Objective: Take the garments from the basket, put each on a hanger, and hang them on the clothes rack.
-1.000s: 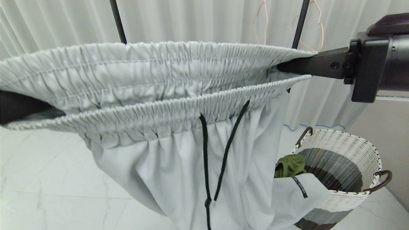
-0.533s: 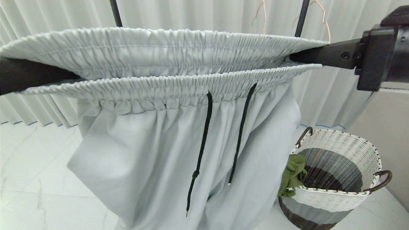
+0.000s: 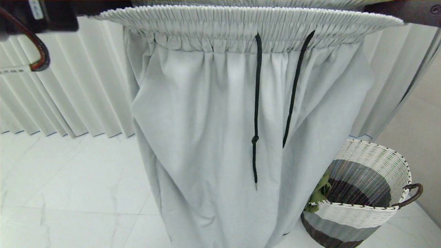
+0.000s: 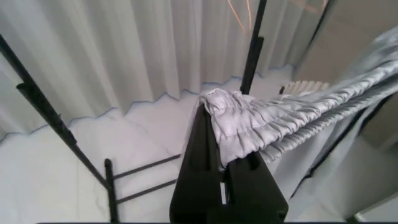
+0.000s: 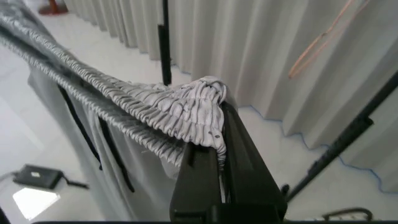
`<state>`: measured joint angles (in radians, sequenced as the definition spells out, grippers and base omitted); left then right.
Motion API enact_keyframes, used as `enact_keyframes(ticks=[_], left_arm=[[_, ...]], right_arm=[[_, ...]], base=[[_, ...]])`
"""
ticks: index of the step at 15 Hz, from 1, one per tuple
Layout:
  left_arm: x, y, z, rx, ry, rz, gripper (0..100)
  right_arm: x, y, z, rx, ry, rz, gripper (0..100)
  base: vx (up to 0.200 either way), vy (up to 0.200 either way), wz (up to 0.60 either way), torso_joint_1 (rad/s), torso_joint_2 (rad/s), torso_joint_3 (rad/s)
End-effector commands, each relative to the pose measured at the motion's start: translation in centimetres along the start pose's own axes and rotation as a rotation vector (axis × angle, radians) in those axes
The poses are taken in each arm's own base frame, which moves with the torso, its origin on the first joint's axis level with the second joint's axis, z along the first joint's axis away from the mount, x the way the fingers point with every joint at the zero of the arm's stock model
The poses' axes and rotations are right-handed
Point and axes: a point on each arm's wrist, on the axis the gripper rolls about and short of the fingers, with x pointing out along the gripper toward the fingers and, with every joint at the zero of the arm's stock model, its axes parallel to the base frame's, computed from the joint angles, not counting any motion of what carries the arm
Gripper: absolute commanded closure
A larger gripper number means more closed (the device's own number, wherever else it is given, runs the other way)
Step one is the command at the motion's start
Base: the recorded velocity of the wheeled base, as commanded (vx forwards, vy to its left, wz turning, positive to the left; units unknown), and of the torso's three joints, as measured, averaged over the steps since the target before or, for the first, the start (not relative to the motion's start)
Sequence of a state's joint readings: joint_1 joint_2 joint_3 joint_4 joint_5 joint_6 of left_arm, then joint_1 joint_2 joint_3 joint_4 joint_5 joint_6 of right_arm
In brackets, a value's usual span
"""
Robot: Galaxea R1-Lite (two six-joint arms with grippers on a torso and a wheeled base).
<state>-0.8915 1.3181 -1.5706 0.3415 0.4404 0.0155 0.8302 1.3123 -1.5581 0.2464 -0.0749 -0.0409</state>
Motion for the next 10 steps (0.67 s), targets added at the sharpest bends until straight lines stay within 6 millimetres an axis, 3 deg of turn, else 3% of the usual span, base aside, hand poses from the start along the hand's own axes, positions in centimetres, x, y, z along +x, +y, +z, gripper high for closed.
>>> enact_keyframes(ticks=[1, 5, 7, 10], left_arm=[[1.4, -0.7, -0.8, 0.033, 0.040, -0.005, 100], [2.3, -2.6, 0.1, -0.005, -0.060, -0.064, 100], [3.1, -3.0, 0.3, -0.016, -0.082, -0.062, 100], [3.9, -3.5, 0.6, -0.025, -0.084, -0.066, 100]], right_arm=[[-1.9, -0.3, 0.9, -0.019, -0.019, -0.009, 100], [-6.8, -0.5, 1.3, -0.031, 0.076, 0.020, 100], [-8.9, 0.1, 0.9, -0.032, 0.119, 0.142, 100], [-9.8, 1.2, 0.0, -0.045, 0.190, 0.307, 100]], base=[[0.000, 0.000, 0.00, 0.000, 0.00, 0.000], [0.000, 0.000, 0.00, 0.000, 0.00, 0.000], [0.000, 0.000, 0.00, 0.000, 0.00, 0.000], [0.000, 0.000, 0.00, 0.000, 0.00, 0.000]])
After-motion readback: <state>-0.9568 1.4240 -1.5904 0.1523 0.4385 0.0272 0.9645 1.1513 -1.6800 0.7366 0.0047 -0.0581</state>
